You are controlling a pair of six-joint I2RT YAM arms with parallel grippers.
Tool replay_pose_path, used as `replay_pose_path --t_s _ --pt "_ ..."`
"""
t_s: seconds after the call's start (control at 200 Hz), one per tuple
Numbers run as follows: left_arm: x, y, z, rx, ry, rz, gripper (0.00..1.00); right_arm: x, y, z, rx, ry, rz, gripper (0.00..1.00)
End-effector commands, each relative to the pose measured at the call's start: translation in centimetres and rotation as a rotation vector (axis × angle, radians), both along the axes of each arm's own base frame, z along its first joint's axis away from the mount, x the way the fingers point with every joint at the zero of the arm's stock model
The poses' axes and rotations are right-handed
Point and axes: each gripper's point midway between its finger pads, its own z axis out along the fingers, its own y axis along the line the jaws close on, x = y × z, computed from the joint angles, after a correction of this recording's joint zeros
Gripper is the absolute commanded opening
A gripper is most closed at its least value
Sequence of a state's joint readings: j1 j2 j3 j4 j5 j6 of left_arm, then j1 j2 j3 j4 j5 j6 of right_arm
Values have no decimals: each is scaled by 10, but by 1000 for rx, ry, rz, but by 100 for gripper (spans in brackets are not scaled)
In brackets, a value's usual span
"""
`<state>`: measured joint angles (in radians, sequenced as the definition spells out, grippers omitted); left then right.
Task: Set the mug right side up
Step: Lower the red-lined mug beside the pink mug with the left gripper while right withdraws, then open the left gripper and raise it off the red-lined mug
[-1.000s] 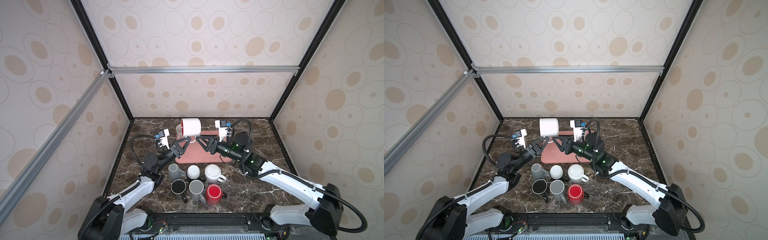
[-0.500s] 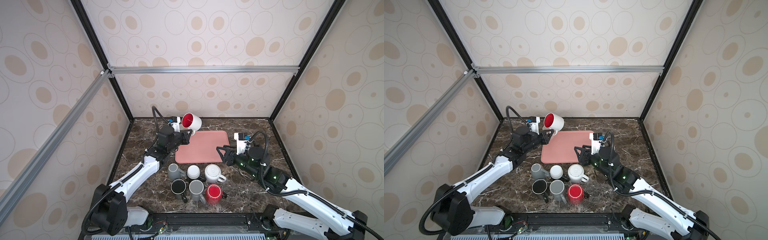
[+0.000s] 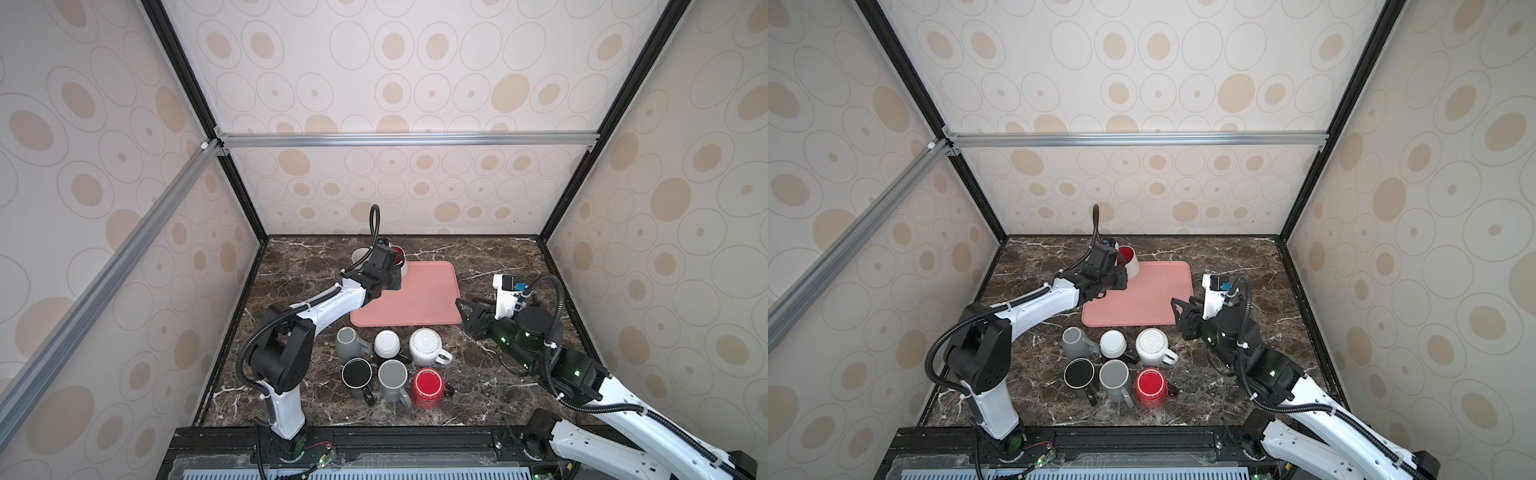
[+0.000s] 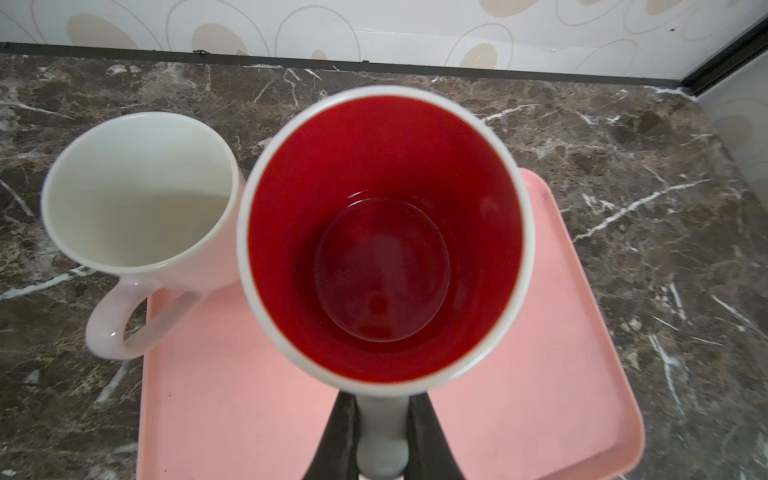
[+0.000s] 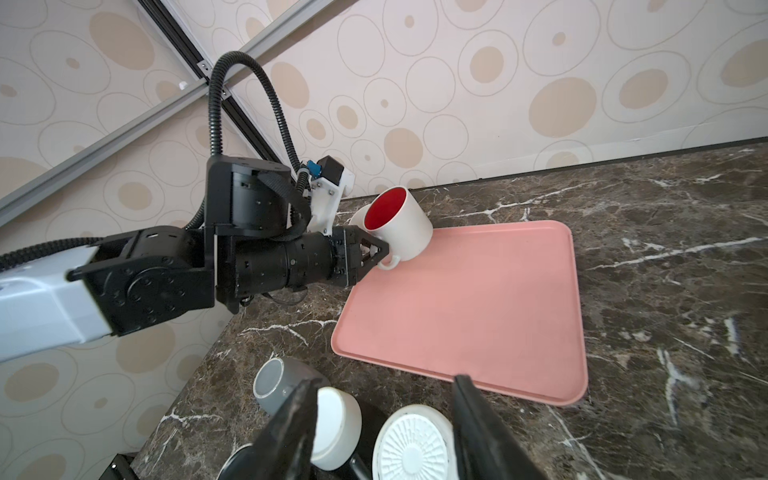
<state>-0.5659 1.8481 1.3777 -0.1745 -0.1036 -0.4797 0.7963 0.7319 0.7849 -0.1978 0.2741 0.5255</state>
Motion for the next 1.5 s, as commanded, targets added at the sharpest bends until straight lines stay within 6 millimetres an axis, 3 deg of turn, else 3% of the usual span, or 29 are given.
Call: replay_pose_path --t_s 0.0,0.435,0.98,1.415,1.495 --pt "26 -8 32 -6 -103 23 0 -2 -15 -12 -45 19 -52 54" --pt "59 -15 -6 4 -52 21 0 -8 -30 -12 -61 10 -87 55" --pt "76 4 -16 61 -64 99 0 -9 -32 -25 -77 43 -93 55" --pt "82 3 -33 80 -39 95 19 -10 -33 -32 -78 65 -98 56" --pt "82 5 -34 81 -36 99 27 -10 -33 -32 -73 66 -98 56"
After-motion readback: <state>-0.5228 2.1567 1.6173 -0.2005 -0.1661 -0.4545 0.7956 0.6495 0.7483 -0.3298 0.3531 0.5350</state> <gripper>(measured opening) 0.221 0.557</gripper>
